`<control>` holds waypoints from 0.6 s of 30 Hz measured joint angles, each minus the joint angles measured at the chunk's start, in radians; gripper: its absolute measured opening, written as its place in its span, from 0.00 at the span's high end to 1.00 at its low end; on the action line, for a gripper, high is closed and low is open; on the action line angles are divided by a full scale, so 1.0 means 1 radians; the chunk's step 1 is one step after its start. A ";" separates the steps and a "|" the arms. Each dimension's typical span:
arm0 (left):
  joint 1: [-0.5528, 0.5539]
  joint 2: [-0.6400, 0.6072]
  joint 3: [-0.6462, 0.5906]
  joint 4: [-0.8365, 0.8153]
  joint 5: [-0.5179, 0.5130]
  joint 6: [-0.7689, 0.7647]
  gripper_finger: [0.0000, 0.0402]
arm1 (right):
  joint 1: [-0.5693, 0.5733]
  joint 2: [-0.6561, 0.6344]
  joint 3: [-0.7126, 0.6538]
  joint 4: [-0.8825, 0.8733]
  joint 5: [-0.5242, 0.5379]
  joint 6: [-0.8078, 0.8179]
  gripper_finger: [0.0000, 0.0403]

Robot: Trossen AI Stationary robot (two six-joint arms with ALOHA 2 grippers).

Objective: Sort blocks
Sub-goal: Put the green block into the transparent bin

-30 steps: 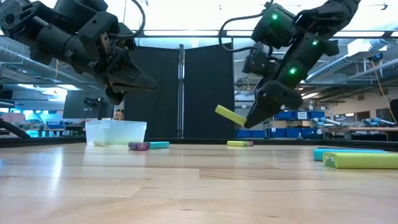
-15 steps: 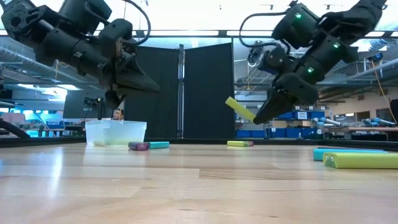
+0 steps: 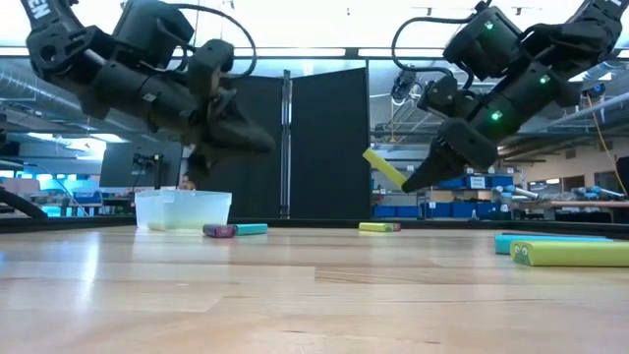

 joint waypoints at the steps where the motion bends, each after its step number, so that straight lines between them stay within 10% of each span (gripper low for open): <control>1: 0.000 0.019 0.012 0.028 0.010 0.011 0.87 | 0.000 0.000 0.000 0.007 0.001 -0.002 0.72; 18: 0.002 0.108 0.087 0.171 -0.022 0.153 0.87 | 0.001 0.000 0.001 0.049 0.008 -0.025 0.72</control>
